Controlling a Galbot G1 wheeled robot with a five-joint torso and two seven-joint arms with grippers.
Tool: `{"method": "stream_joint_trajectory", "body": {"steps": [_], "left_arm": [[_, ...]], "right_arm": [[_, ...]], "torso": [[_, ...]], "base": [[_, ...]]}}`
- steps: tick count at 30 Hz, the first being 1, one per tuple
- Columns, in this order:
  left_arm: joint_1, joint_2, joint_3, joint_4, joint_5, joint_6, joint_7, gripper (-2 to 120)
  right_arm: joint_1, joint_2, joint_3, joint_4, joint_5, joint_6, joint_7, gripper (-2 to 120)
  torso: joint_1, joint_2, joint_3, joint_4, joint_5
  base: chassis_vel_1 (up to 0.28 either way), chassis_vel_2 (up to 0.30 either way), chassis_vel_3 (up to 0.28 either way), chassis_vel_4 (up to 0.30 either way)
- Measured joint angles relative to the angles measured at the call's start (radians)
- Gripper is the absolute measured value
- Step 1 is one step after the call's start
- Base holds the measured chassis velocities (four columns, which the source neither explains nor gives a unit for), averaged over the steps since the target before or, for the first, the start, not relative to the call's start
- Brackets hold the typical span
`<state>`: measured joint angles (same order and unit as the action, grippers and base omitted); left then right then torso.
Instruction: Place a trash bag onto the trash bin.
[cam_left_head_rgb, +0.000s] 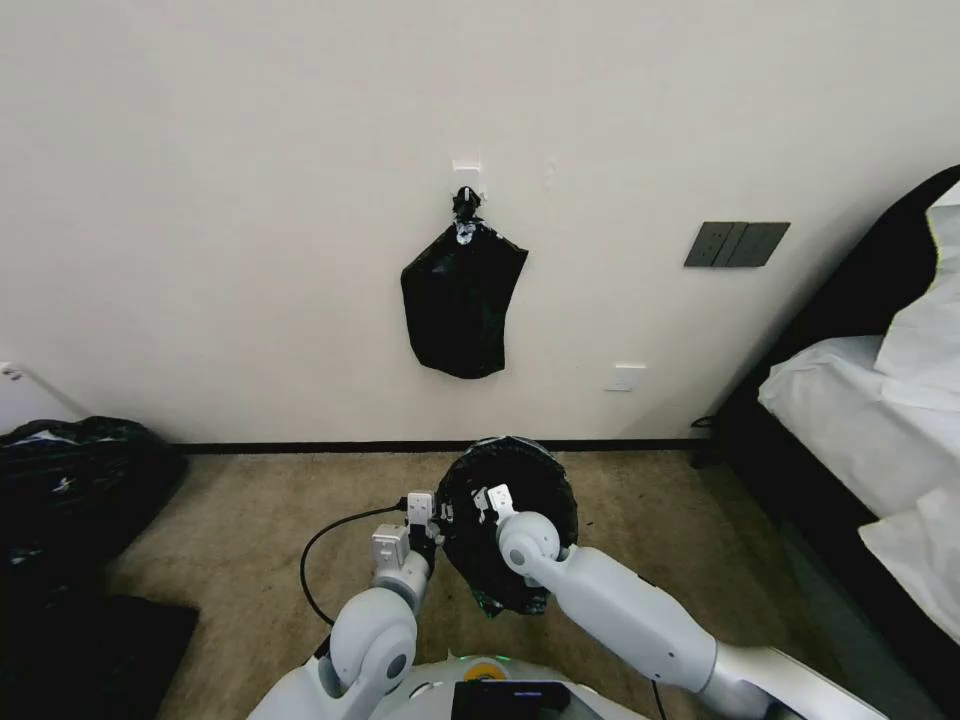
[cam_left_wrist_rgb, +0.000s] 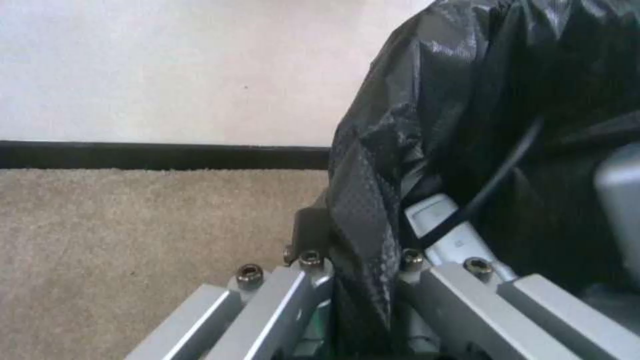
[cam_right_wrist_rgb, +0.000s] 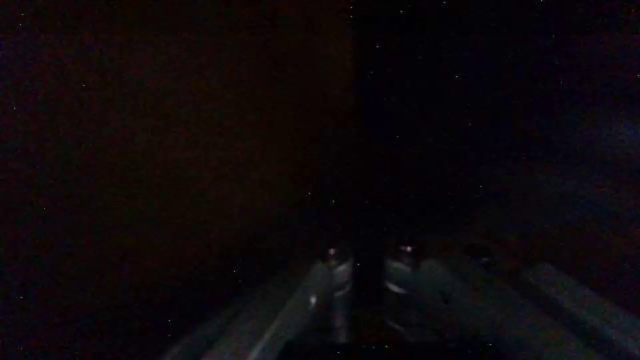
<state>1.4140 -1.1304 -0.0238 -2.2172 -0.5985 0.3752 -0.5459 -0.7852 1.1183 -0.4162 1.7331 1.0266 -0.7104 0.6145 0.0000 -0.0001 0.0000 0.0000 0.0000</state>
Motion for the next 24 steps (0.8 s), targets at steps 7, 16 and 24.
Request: {"method": "stream_joint_trajectory", "body": {"steps": [7, 16, 24], "left_arm": [[-0.037, -0.007, -0.001, 0.065, -0.021, -0.002, -0.006, 2], [-0.071, -0.021, -0.006, 0.115, -0.067, 0.0, -0.02, 2], [-0.083, -0.035, -0.04, 0.133, -0.15, 0.014, -0.045, 2]], "right_arm": [[-0.019, -0.046, 0.015, 0.099, 0.023, 0.0, -0.01, 1], [-0.072, -0.101, 0.068, 0.232, 0.027, 0.0, -0.033, 6], [-0.186, -0.169, 0.244, 0.429, -0.102, 0.003, -0.228, 30]], "torso": [[0.0, 0.0, 0.0, 0.0, 0.0], [0.0, 0.0, 0.0, -0.0001, 0.0002], [0.0, 0.0, 0.0, -0.0001, 0.0001]], "base": [[0.0, 0.0, 0.0, 0.0], [0.0, 0.0, 0.0, 0.0], [0.0, 0.0, 0.0, 0.0]]}}
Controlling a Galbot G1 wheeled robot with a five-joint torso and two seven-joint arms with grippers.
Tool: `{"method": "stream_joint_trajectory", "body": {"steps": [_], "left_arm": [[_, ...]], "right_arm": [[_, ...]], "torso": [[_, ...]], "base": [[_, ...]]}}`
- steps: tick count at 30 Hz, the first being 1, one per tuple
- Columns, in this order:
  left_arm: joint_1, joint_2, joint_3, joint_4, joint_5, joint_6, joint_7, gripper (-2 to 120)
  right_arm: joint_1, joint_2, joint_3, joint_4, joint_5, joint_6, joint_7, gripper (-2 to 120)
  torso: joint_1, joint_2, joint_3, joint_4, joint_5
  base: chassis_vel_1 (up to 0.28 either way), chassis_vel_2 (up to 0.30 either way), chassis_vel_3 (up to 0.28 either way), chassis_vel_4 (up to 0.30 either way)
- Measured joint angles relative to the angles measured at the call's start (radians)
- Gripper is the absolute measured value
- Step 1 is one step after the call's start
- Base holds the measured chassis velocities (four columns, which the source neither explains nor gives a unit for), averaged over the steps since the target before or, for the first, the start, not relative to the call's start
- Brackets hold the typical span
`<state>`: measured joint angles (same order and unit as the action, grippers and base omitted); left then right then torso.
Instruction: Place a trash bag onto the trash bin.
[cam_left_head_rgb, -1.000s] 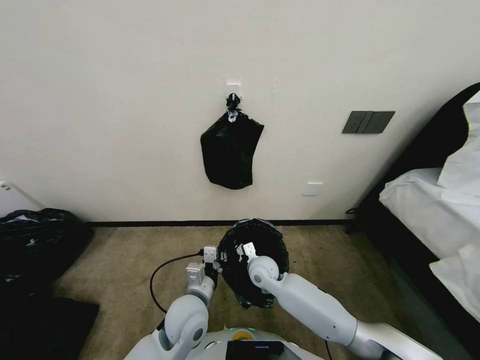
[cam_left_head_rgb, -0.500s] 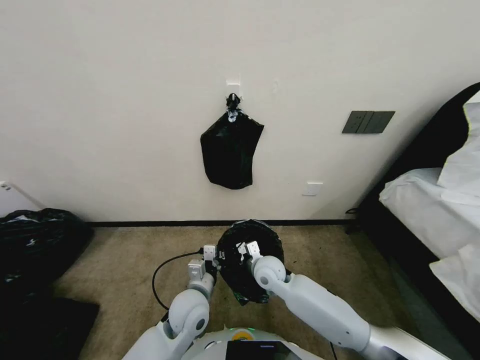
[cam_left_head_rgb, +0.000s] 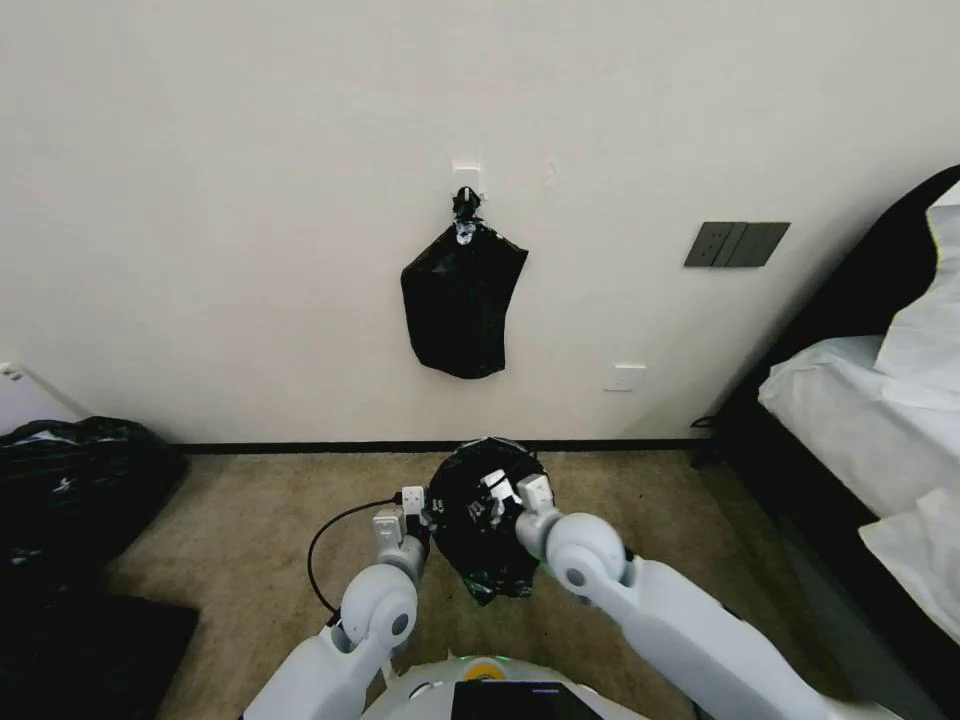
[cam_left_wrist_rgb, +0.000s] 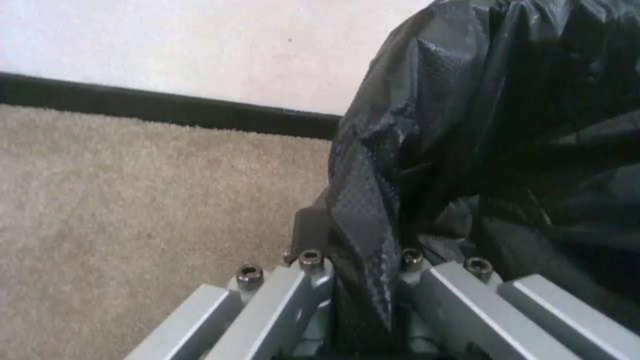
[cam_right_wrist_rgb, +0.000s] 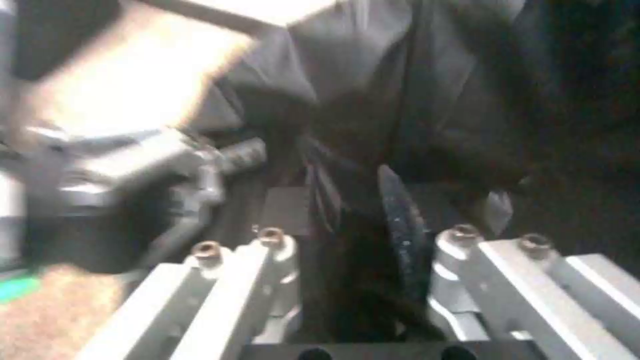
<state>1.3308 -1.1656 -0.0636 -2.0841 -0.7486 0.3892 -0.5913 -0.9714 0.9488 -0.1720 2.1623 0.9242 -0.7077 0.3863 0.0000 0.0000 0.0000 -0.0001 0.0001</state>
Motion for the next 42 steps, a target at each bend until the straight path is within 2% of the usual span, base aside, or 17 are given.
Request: {"method": "stream_joint_trajectory", "body": {"steps": [2, 3, 4, 7, 8, 11, 12, 16, 19, 21, 24, 28, 33, 34, 36, 40, 42], "left_arm": [[-0.003, -0.004, -0.01, 0.003, -0.034, 0.01, -0.016, 2], [-0.004, -0.005, -0.021, 0.005, -0.064, 0.017, -0.029, 2], [-0.004, -0.005, -0.021, 0.005, -0.064, 0.017, -0.029, 2], [-0.006, -0.007, -0.049, 0.017, -0.101, 0.024, -0.045, 2], [-0.006, -0.007, -0.049, 0.017, -0.101, 0.024, -0.045, 2], [-0.005, -0.005, -0.077, 0.028, -0.138, 0.03, -0.054, 2], [-0.002, -0.001, -0.091, 0.031, -0.159, 0.032, -0.057, 2], [0.002, 0.001, -0.11, 0.031, -0.205, 0.042, -0.068, 2], [0.012, 0.007, -0.122, 0.028, -0.255, 0.056, -0.071, 2], [0.014, 0.008, -0.124, 0.028, -0.265, 0.057, -0.071, 2], [0.021, 0.007, -0.129, 0.039, -0.315, 0.073, -0.061, 2], [0.024, 0.011, -0.133, 0.047, -0.323, 0.077, -0.052, 3], [0.035, 0.015, -0.145, 0.034, -0.326, 0.088, -0.042, 19], [0.035, 0.015, -0.145, 0.034, -0.326, 0.088, -0.042, 19], [0.052, 0.015, -0.155, 0.011, -0.316, 0.101, -0.032, 31], [0.072, 0.018, -0.168, -0.015, -0.299, 0.107, -0.017, 41], [0.096, 0.024, -0.183, -0.044, -0.272, 0.108, 0.001, 53]], "right_arm": [[-0.04, -0.007, 0.06, 0.043, -0.031, 0.001, -0.022, 37], [-0.08, -0.01, 0.115, 0.079, -0.061, 0.002, -0.034, 44], [-0.08, -0.01, 0.115, 0.079, -0.061, 0.002, -0.034, 44], [-0.177, 0.003, 0.241, 0.145, -0.098, 0.004, -0.048, 58], [-0.177, 0.003, 0.241, 0.145, -0.098, 0.004, -0.048, 58], [-0.292, 0.032, 0.368, 0.201, -0.161, 0.023, -0.079, 69], [-0.361, 0.054, 0.427, 0.223, -0.212, 0.054, -0.106, 76], [-0.464, 0.085, 0.506, 0.249, -0.298, 0.116, -0.144, 84], [-0.581, 0.145, 0.603, 0.281, -0.403, 0.216, -0.168, 97], [-0.593, 0.159, 0.615, 0.284, -0.413, 0.227, -0.169, 99], [-0.651, 0.256, 0.665, 0.297, -0.482, 0.28, -0.178, 100], [-0.669, 0.288, 0.669, 0.292, -0.514, 0.297, -0.184, 100], [-0.67, 0.301, 0.67, 0.289, -0.514, 0.298, -0.185, 100], [-0.67, 0.301, 0.67, 0.289, -0.514, 0.298, -0.185, 100], [-0.67, 0.309, 0.668, 0.289, -0.511, 0.298, -0.185, 100], [-0.669, 0.314, 0.671, 0.288, -0.502, 0.299, -0.184, 100], [-0.669, 0.316, 0.678, 0.281, -0.494, 0.314, -0.184, 100]], "torso": [[0.0, 0.0, 0.0, 0.0001, -0.0001], [0.0, 0.0, 0.0, 0.0001, 0.0], [0.0, 0.0, 0.0, 0.0001, 0.0], [0.0, 0.0, 0.0, 0.0001, -0.0001], [0.0, 0.0, 0.0, 0.0001, -0.0001], [0.0, 0.0, 0.0, -0.0001, -0.0002], [0.0, 0.0, 0.0, 0.0003, 0.0], [0.0, 0.0, 0.0, -0.0003, -0.0001], [0.0, 0.0, 0.0, -0.0002, -0.0002], [0.0, 0.0, 0.0, 0.0, -0.0003], [0.0, 0.0, 0.0, 0.0, -0.0002], [0.0, 0.0, 0.0, 0.0002, -0.0002], [0.0, 0.0, 0.0, 0.0002, -0.0001], [0.0, 0.0, 0.0, 0.0002, -0.0001], [0.0, 0.0, 0.0, 0.0001, -0.0002], [0.0, 0.0, 0.0, 0.0001, -0.0003], [0.0, 0.0, 0.0, 0.0001, -0.0002]], "base": [[0.0, 0.0, 0.0, 0.0], [0.0, 0.0, 0.0, 0.0], [0.0, 0.0, 0.0, 0.0], [0.0, 0.0, 0.0, 0.0], [0.0, 0.0, 0.0, 0.0], [0.0, 0.0, 0.0, 0.0], [0.0, 0.0, 0.0, 0.0], [0.0, 0.0, 0.0, 0.0], [0.0, 0.0, 0.0, 0.0], [0.0, 0.0, 0.0, 0.0], [0.0, 0.0, 0.0, 0.0], [0.0, 0.0, 0.0, 0.0], [0.0, 0.0, 0.0, 0.0], [0.0, 0.0, 0.0, 0.0], [0.0, 0.0, 0.0, 0.0], [0.0, 0.0, 0.0, 0.0], [0.0, 0.0, 0.0, 0.0]]}}
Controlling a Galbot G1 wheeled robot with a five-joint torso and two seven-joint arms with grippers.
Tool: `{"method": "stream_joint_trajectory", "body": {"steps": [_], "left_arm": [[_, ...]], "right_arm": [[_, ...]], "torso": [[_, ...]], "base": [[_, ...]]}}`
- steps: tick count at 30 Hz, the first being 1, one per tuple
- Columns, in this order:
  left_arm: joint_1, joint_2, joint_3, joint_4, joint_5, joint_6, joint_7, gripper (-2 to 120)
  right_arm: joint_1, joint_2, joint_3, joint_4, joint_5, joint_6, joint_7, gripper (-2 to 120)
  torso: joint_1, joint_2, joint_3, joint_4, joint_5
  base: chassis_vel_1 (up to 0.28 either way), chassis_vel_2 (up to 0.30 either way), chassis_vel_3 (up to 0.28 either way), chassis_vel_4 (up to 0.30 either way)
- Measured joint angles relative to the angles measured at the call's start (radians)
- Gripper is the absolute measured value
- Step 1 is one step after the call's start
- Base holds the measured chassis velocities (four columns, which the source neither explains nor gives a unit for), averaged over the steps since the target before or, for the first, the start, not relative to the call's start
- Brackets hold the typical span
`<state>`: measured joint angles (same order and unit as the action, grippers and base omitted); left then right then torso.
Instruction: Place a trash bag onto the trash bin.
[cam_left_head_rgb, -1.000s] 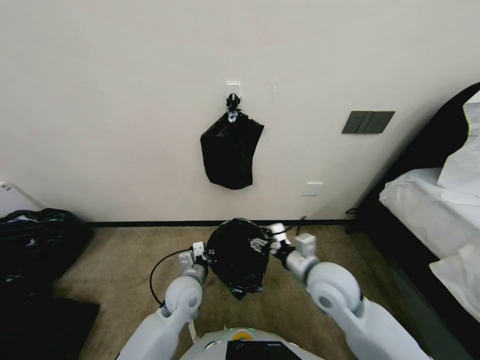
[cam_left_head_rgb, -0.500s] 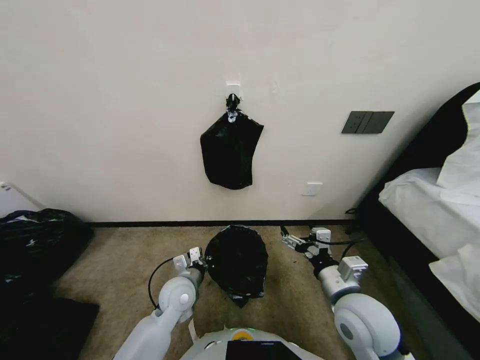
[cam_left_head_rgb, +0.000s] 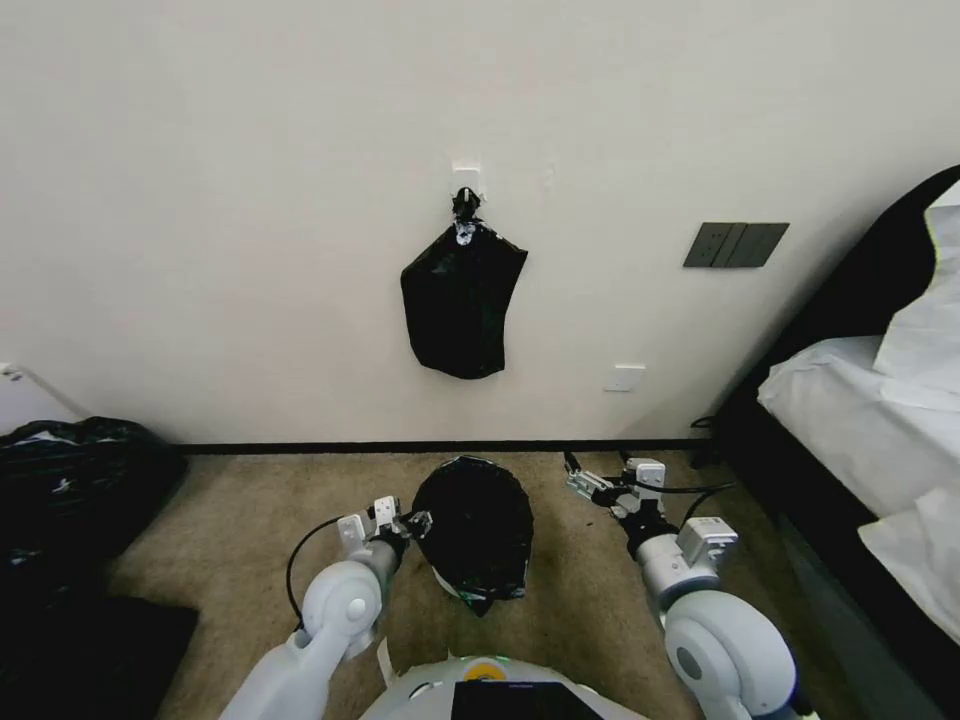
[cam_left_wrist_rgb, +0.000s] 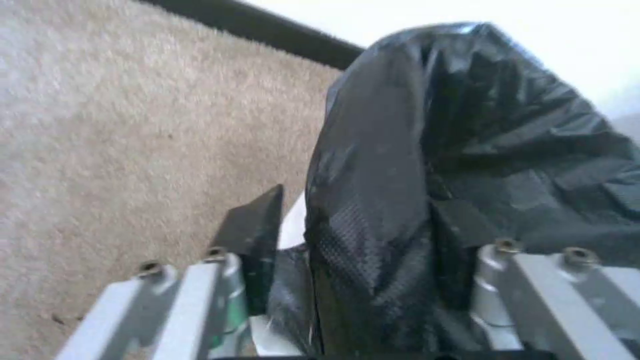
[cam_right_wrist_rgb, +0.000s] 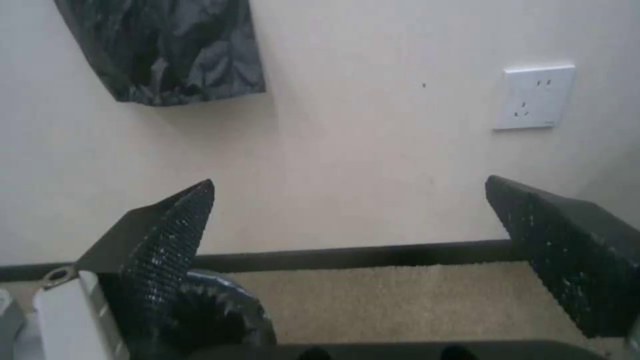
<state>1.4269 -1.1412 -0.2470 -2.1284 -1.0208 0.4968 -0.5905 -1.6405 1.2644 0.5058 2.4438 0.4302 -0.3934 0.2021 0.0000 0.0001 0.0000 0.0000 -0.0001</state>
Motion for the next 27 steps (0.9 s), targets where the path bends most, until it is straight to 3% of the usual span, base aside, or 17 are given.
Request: {"method": "stream_joint_trajectory", "body": {"steps": [2, 5, 10, 14, 15, 18, 19, 22, 23, 25, 27], "left_arm": [[0.009, 0.003, -0.006, -0.009, 0.016, 0.0, 0.01, 56], [0.084, 0.03, -0.052, -0.062, 0.211, -0.05, 0.148, 71], [0.154, 0.037, -0.084, -0.088, 0.337, -0.134, 0.228, 84], [0.23, 0.006, -0.122, -0.07, 0.586, -0.397, 0.33, 99], [0.23, 0.006, -0.122, -0.07, 0.586, -0.397, 0.33, 99], [0.267, -0.031, -0.156, -0.047, 0.745, -0.571, 0.373, 100], [0.267, -0.031, -0.156, -0.047, 0.745, -0.571, 0.373, 100], [0.29, -0.078, -0.192, -0.026, 0.862, -0.696, 0.392, 100], [0.29, -0.078, -0.192, -0.026, 0.862, -0.696, 0.392, 100], [0.312, -0.117, -0.204, -0.032, 0.898, -0.749, 0.404, 100], [0.318, -0.127, -0.205, -0.035, 0.912, -0.765, 0.408, 100]], "right_arm": [[-0.001, 0.0, 0.002, -0.003, 0.001, 0.006, 0.0, 100], [-0.016, 0.011, 0.009, -0.051, -0.014, 0.09, -0.01, 100], [-0.022, 0.032, 0.015, -0.089, -0.031, 0.164, -0.022, 100], [-0.039, 0.058, 0.05, -0.129, -0.075, 0.303, -0.048, 100], [-0.039, 0.058, 0.05, -0.129, -0.075, 0.303, -0.048, 100], [-0.075, 0.086, 0.073, -0.173, -0.166, 0.459, -0.055, 100], [-0.075, 0.086, 0.073, -0.173, -0.166, 0.459, -0.055, 100], [-0.114, 0.12, 0.107, -0.216, -0.272, 0.645, -0.067, 100], [-0.114, 0.12, 0.107, -0.216, -0.272, 0.645, -0.067, 100], [-0.144, 0.145, 0.133, -0.247, -0.327, 0.768, -0.083, 100], [-0.154, 0.152, 0.138, -0.255, -0.337, 0.796, -0.09, 100]], "torso": [[0.0, 0.0, 0.0, 0.0001, 0.0], [0.0, 0.0, 0.0, -0.0001, 0.0004], [0.0, 0.0, 0.0, 0.0001, 0.0002], [0.0, 0.0, 0.0, 0.0001, 0.0], [0.0, 0.0, 0.0, 0.0001, 0.0], [0.0, 0.0, 0.0, -0.0001, 0.0001], [0.0, 0.0, 0.0, -0.0001, 0.0001], [0.0, 0.0, 0.0, -0.0001, 0.0001], [0.0, 0.0, 0.0, -0.0001, 0.0001], [0.0, 0.0, 0.0, 0.0, 0.0], [0.0, 0.0, 0.0, 0.0, 0.0001]], "base": [[0.0, 0.0, 0.0, 0.0], [0.0, 0.0, 0.0, 0.0], [0.0, 0.0, 0.0, 0.0], [0.0, 0.0, 0.0, 0.0], [0.0, 0.0, 0.0, 0.0], [0.0, 0.0, 0.0, 0.0], [0.0, 0.0, 0.0, 0.0], [0.0, 0.0, 0.0, 0.0], [0.0, 0.0, 0.0, 0.0], [0.0, 0.0, 0.0, 0.0], [0.0, 0.0, 0.0, 0.0]]}}
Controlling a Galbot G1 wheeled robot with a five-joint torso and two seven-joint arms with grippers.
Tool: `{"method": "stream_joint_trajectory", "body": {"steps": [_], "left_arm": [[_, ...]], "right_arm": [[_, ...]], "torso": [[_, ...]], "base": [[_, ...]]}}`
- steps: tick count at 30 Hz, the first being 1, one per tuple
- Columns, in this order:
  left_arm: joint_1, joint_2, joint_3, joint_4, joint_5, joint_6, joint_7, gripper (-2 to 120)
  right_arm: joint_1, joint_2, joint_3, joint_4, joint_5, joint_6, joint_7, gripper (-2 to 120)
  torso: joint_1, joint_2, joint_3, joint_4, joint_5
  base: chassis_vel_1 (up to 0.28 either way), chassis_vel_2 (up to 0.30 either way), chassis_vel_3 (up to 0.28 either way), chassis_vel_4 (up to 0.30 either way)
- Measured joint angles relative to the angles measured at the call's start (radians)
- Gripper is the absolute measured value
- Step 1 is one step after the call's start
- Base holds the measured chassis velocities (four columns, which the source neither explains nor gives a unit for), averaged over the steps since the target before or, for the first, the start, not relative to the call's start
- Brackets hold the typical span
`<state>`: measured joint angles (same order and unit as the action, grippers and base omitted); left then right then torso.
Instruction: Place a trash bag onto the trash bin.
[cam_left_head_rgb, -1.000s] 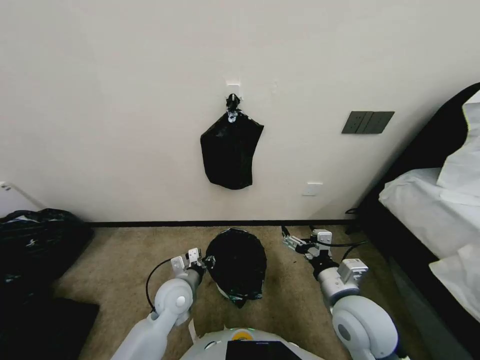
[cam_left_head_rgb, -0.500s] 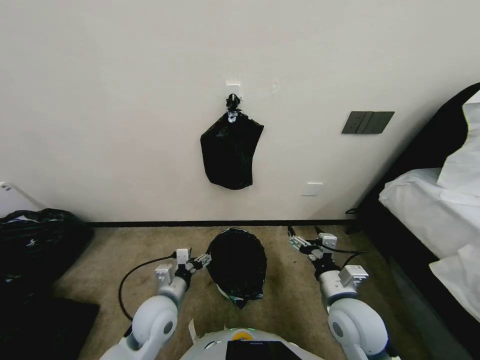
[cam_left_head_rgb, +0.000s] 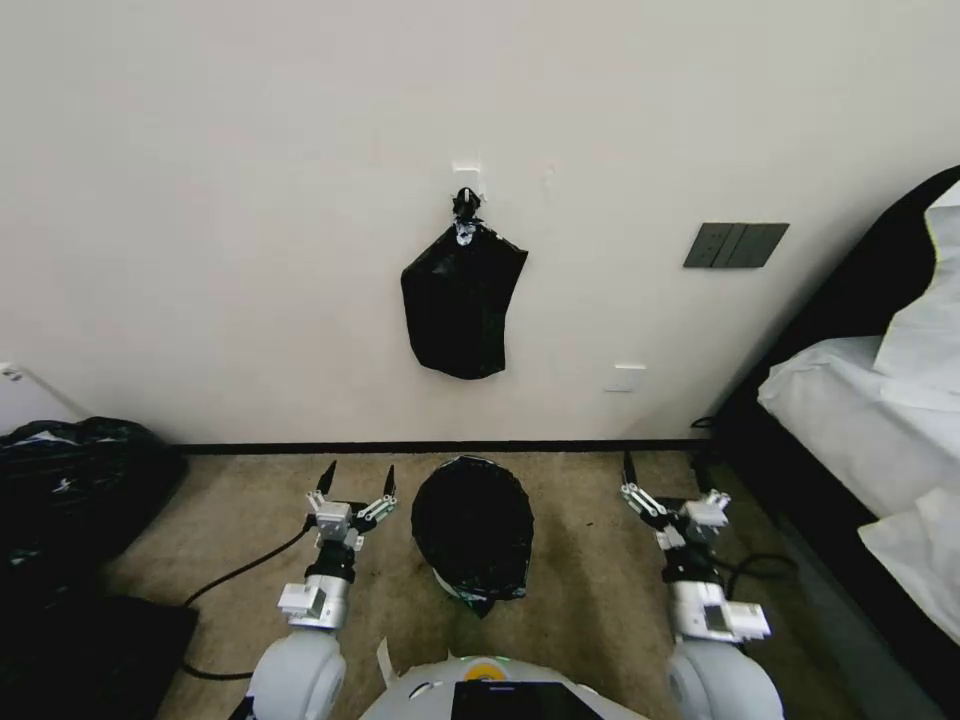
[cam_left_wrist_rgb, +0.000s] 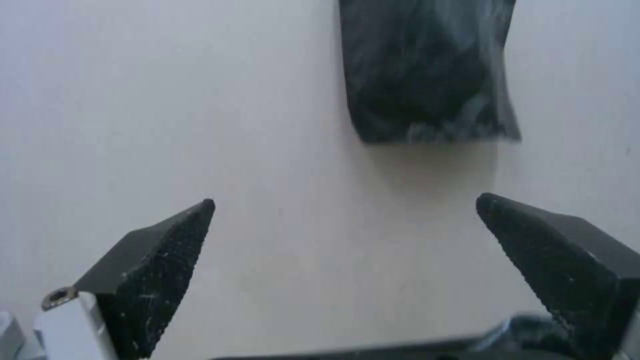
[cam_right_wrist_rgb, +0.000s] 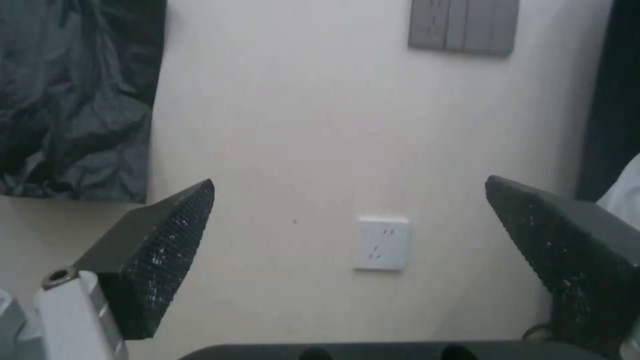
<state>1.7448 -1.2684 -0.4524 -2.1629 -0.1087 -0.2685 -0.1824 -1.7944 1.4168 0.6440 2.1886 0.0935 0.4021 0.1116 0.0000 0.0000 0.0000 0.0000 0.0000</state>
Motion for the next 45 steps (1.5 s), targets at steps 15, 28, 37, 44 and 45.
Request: {"method": "stream_joint_trajectory", "body": {"steps": [15, 28, 37, 44, 45], "left_arm": [[0.037, -0.063, 0.022, 0.011, 0.126, -0.122, 0.008, 100], [0.035, -0.061, 0.023, 0.011, 0.12, -0.118, 0.006, 100], [0.035, -0.06, 0.024, 0.011, 0.118, -0.115, 0.005, 100], [0.035, -0.06, 0.024, 0.011, 0.117, -0.114, 0.004, 100], [0.035, -0.06, 0.024, 0.011, 0.117, -0.113, 0.004, 100]], "right_arm": [[-0.068, 0.063, -0.089, -0.007, -0.055, 0.071, -0.029, 100], [-0.066, 0.062, -0.09, -0.005, -0.054, 0.064, -0.029, 100], [-0.065, 0.062, -0.089, -0.005, -0.052, 0.062, -0.028, 100], [-0.065, 0.062, -0.089, -0.004, -0.051, 0.062, -0.028, 100], [-0.065, 0.061, -0.089, -0.004, -0.051, 0.062, -0.028, 100]], "torso": [[0.0, 0.0, 0.0, 0.0001, -0.0001], [0.0, 0.0, 0.0, 0.0, 0.0], [0.0, 0.0, 0.0, 0.0, 0.0], [0.0, 0.0, 0.0, 0.0, 0.0], [0.0, 0.0, 0.0, 0.0, 0.0]], "base": [[0.0, 0.0, 0.0, 0.0], [0.0, 0.0, 0.0, 0.0], [0.0, 0.0, 0.0, 0.0], [0.0, 0.0, 0.0, 0.0], [0.0, 0.0, 0.0, 0.0]]}}
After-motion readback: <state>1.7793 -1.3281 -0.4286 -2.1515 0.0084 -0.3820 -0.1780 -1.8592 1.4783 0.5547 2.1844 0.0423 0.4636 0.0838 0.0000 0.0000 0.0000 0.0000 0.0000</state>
